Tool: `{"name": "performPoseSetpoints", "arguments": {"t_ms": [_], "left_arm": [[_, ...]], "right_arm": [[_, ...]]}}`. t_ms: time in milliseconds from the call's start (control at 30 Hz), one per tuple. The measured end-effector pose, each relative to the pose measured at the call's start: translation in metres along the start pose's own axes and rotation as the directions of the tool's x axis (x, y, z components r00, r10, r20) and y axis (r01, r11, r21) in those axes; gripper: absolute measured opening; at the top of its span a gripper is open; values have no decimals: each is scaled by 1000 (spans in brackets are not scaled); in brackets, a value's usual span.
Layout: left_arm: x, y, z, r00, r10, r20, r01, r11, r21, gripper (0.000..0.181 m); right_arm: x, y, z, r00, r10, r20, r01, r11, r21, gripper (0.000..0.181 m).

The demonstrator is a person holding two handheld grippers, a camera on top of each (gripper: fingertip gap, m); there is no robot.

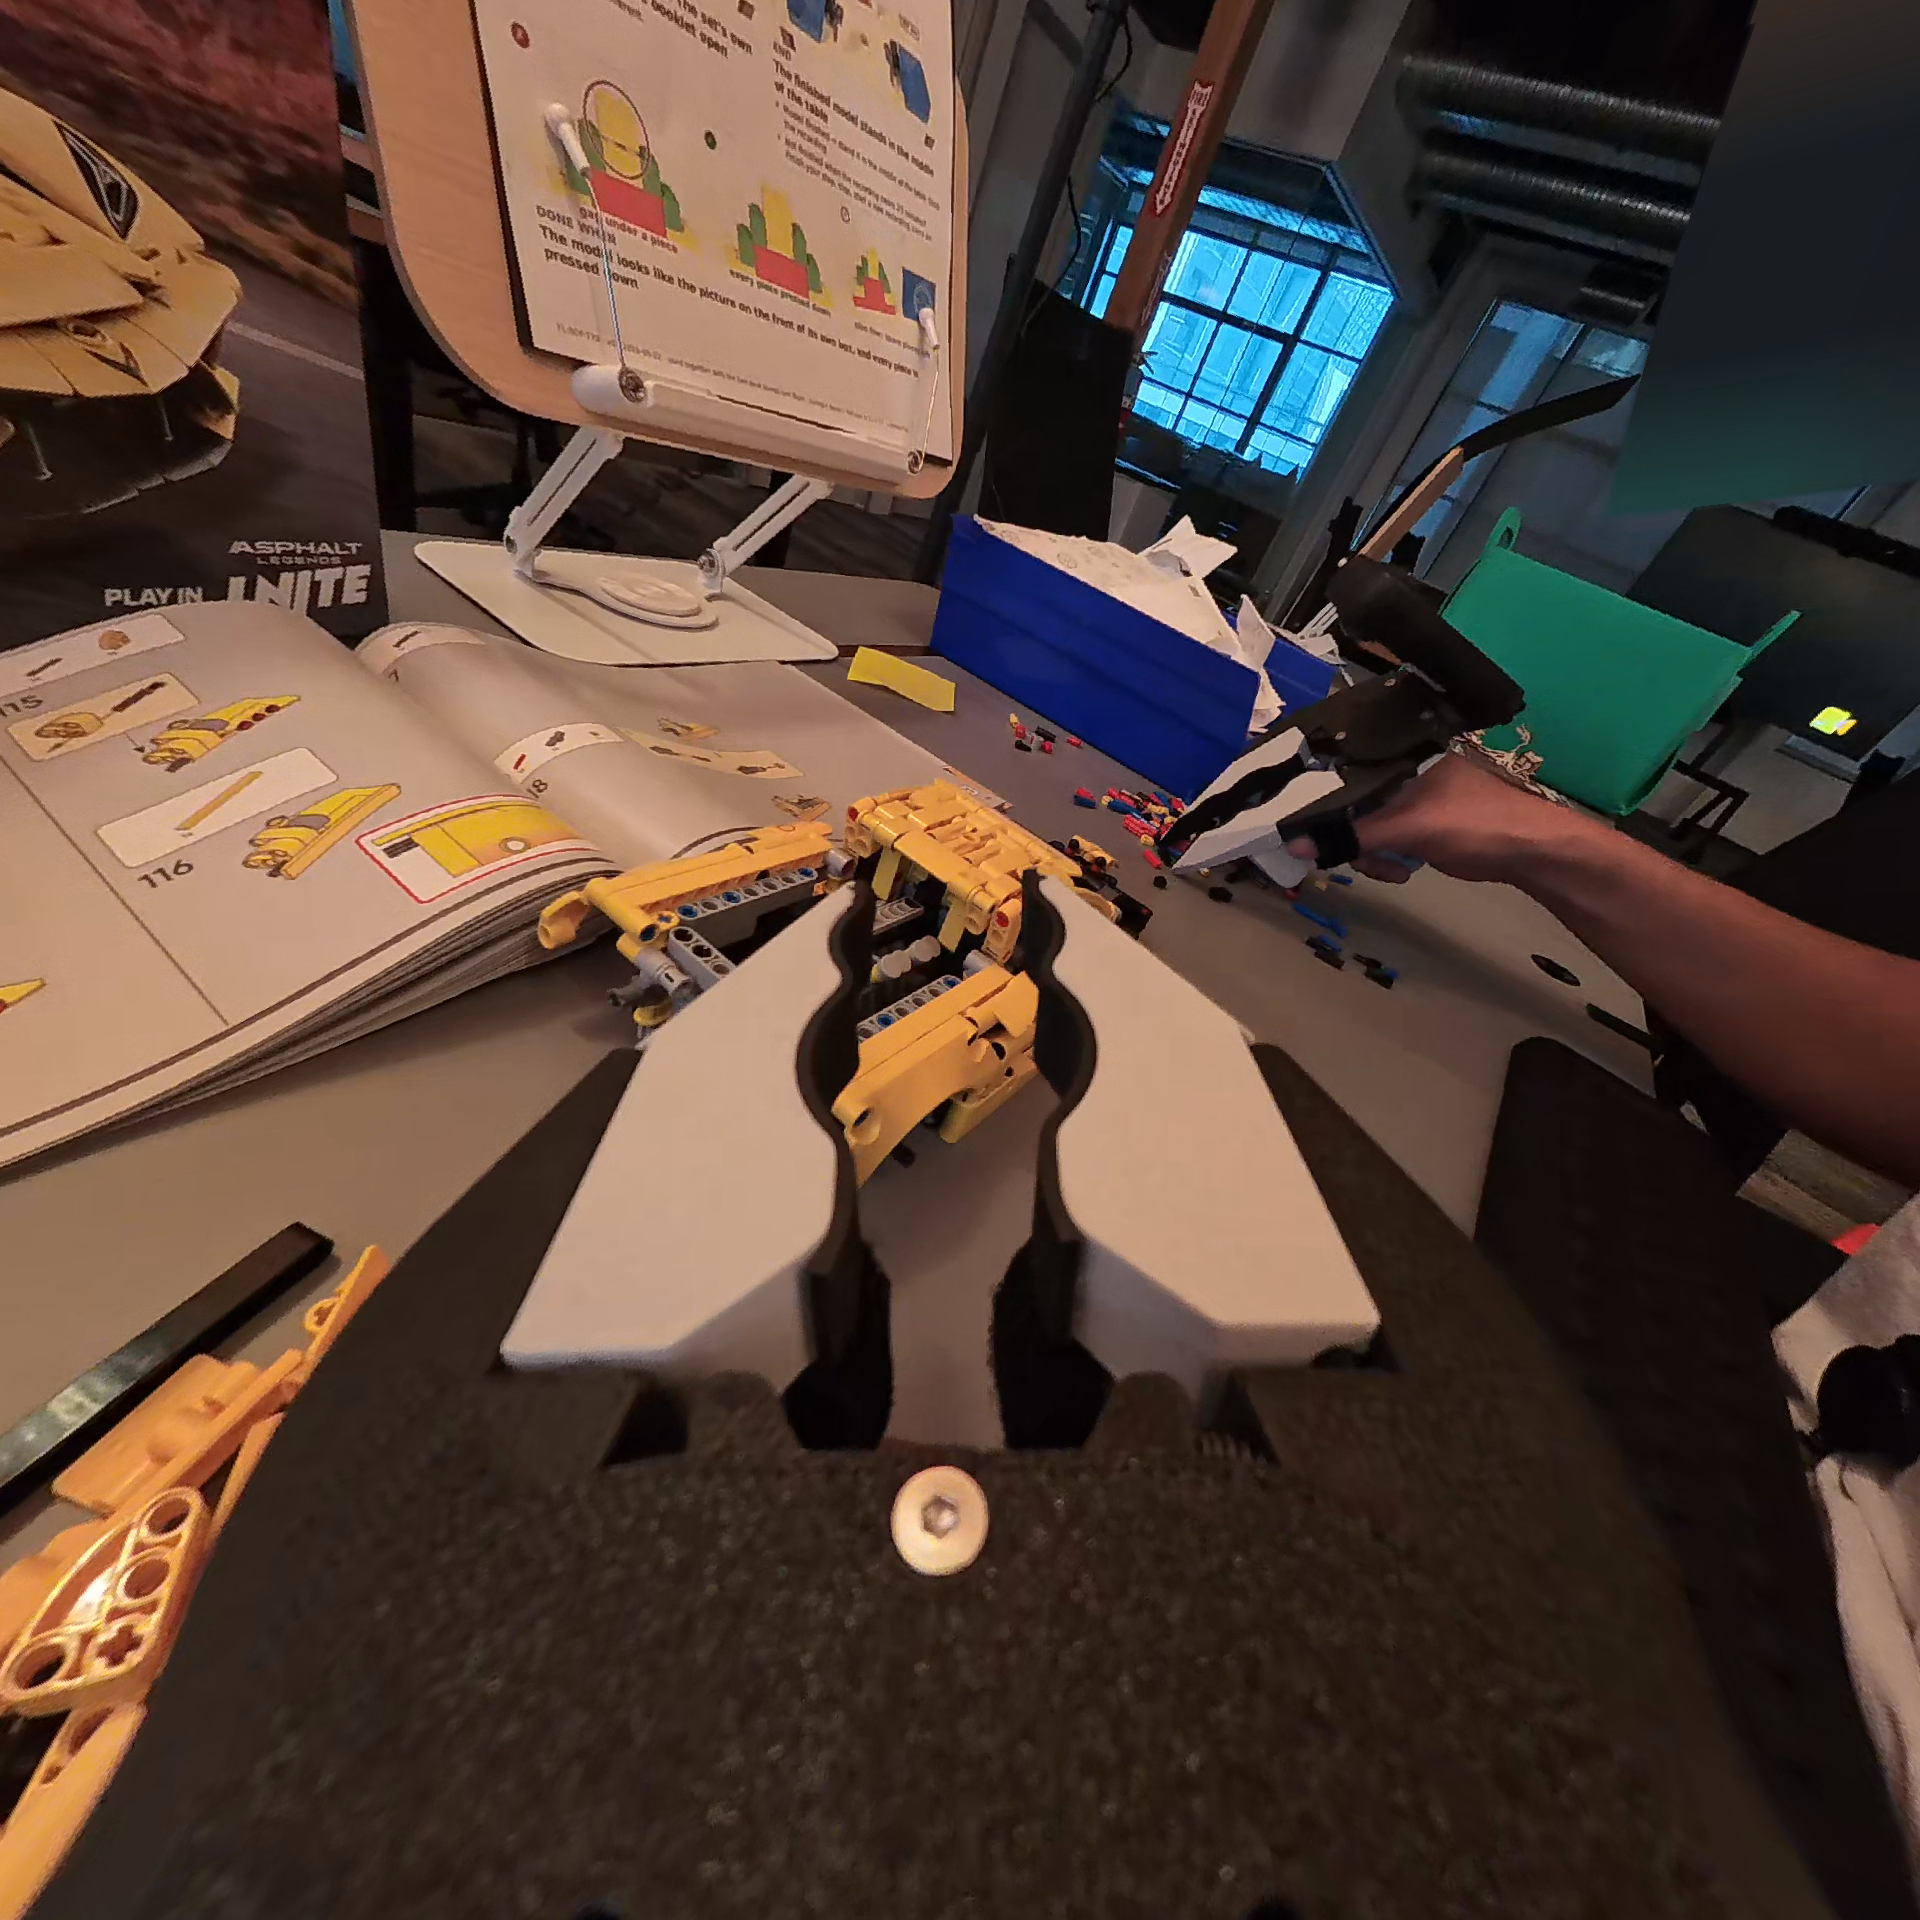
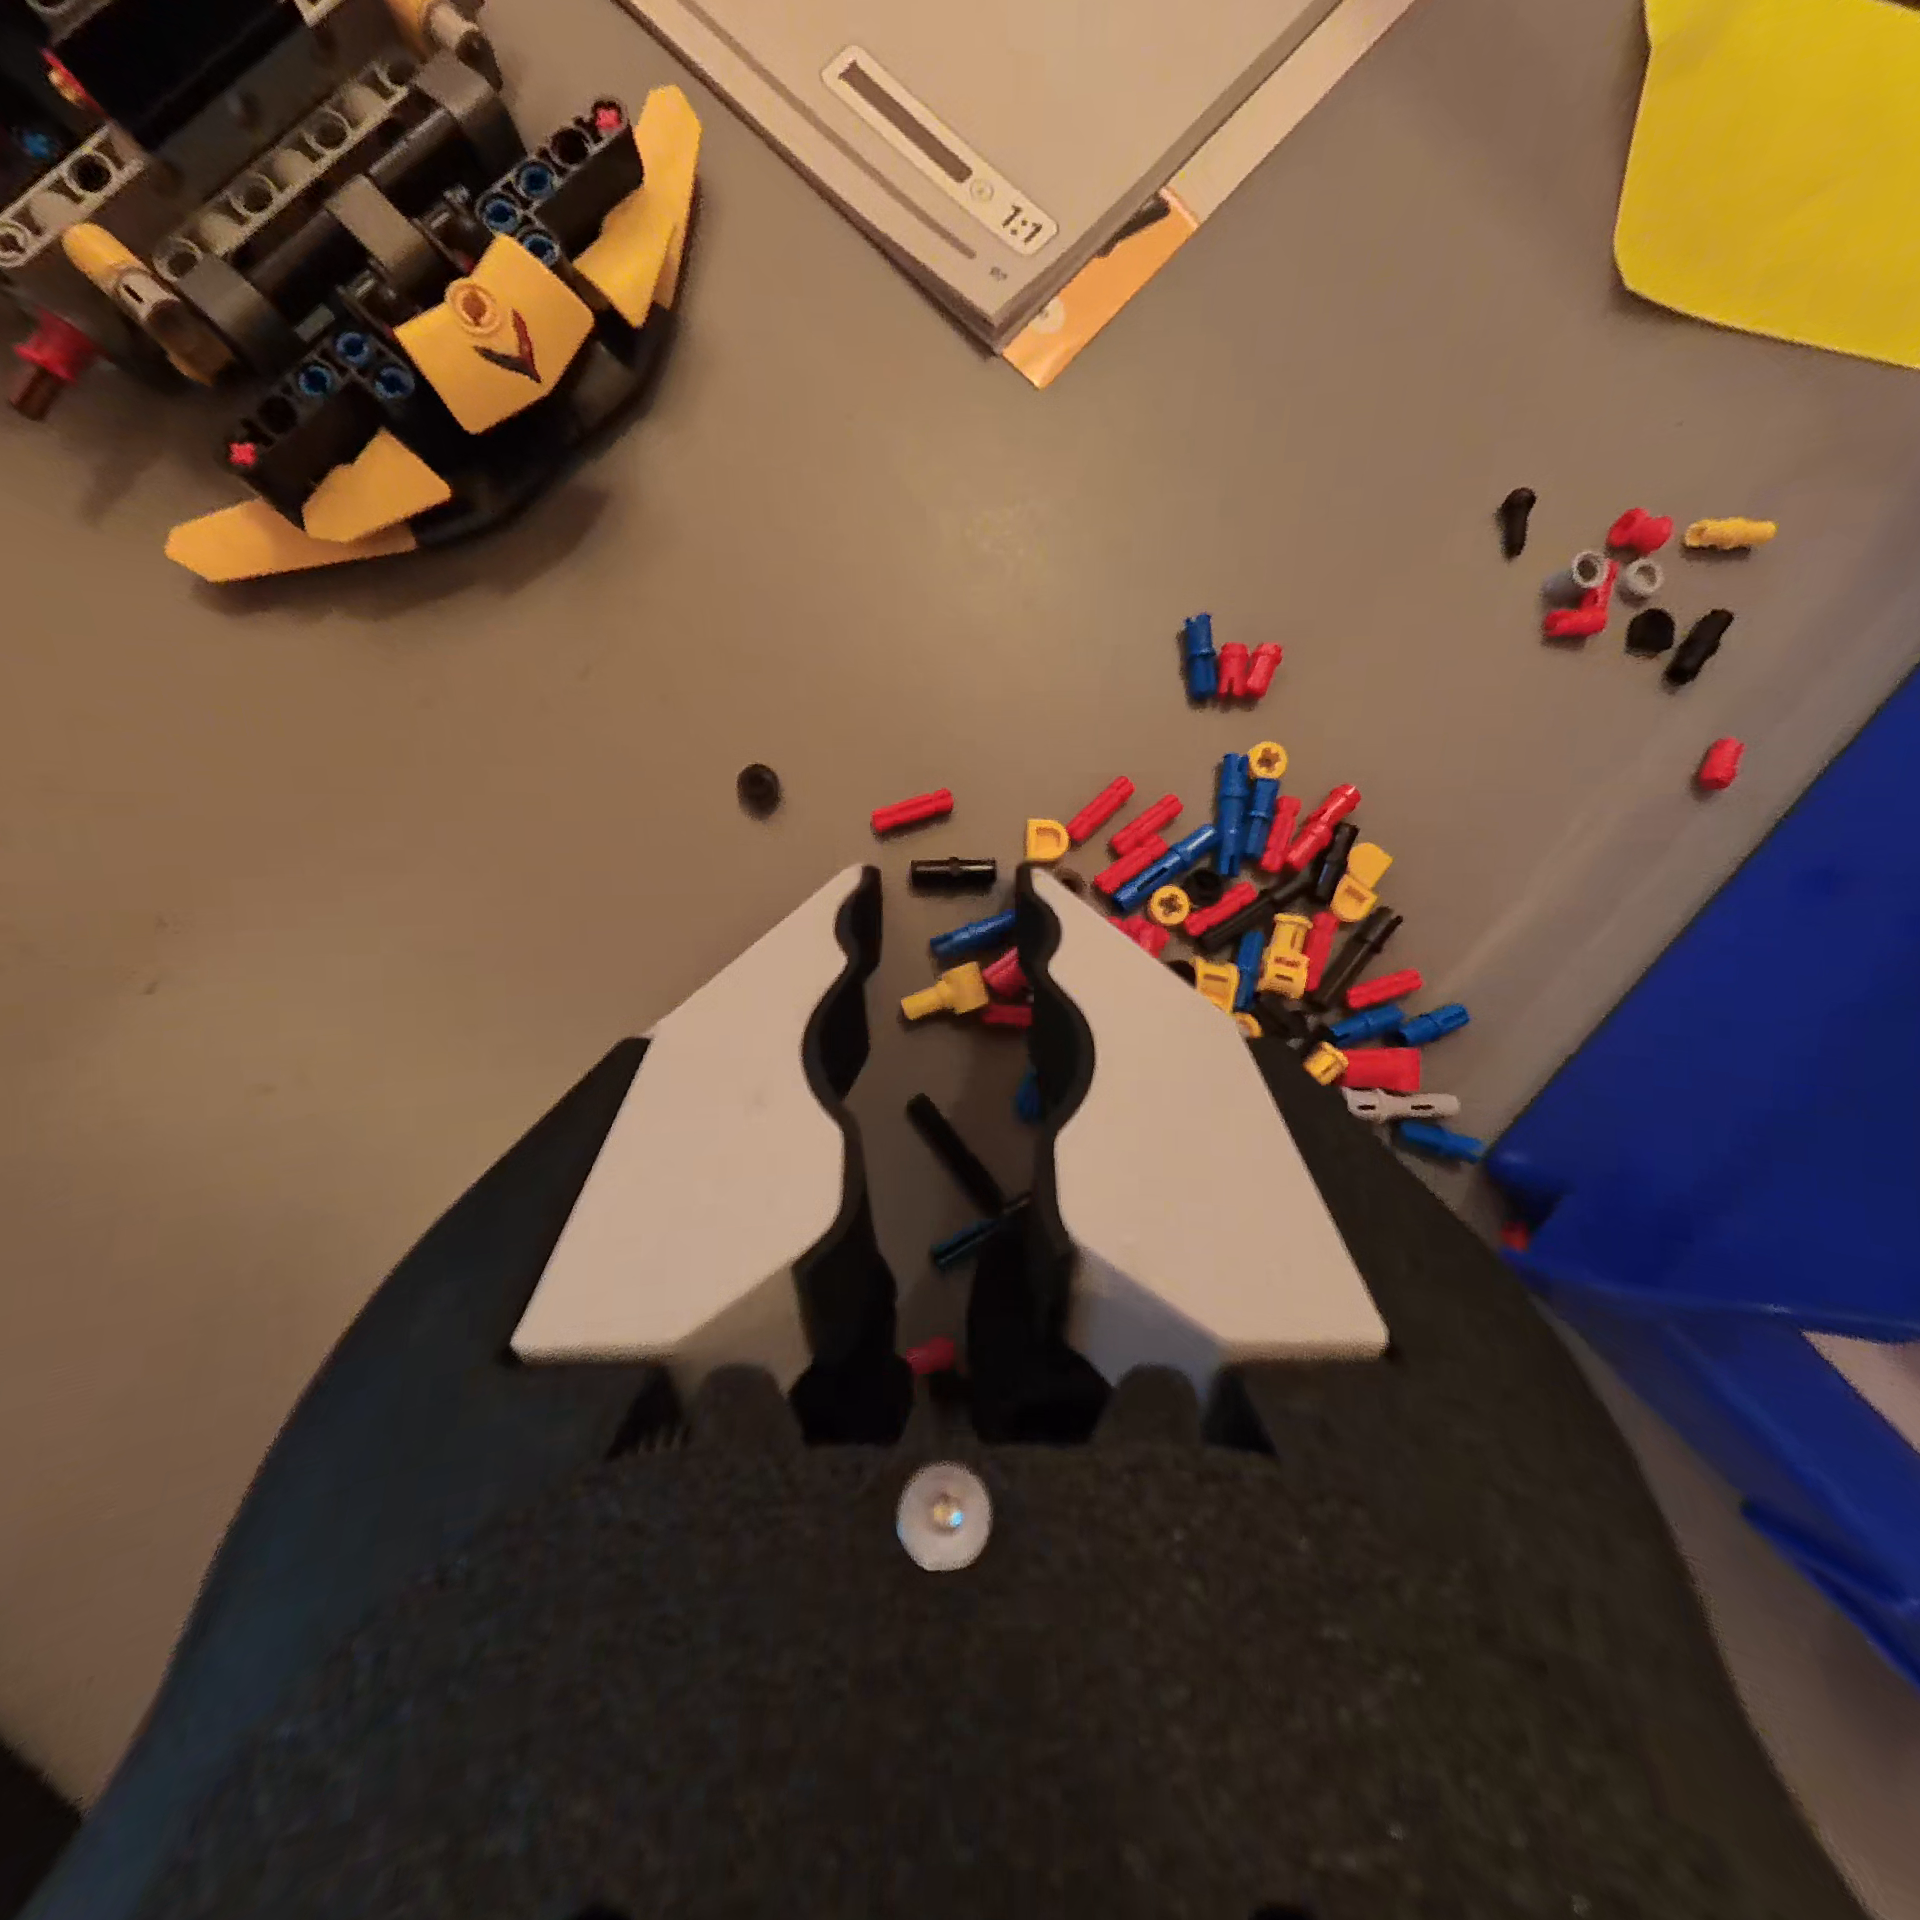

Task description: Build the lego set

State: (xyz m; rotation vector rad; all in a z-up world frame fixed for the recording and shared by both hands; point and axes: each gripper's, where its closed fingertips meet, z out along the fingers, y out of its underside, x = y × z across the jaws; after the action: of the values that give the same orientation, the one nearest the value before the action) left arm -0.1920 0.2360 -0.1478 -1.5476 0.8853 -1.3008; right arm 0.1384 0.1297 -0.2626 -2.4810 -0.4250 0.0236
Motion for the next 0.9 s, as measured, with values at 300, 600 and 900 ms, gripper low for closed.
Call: {"name": "performPoseSetpoints", "arguments": {"t_ms": [300,600,900], "left_arm": [[2,3,2,1000,18,-1,-18,1000,-15,28],[-2,2,1,1000,13,13,-13,1000,-14,27],[-2,3,0,999,32,21,-31,999,-18,27]], "right_arm": [[-1,-2,2,1000,21,20,-21,1000,18,14],[-82,-54,-36,975,-79,206,34,976,215,14],[-222,-35,-2,899,-159,408,119,986,121,14]]}}
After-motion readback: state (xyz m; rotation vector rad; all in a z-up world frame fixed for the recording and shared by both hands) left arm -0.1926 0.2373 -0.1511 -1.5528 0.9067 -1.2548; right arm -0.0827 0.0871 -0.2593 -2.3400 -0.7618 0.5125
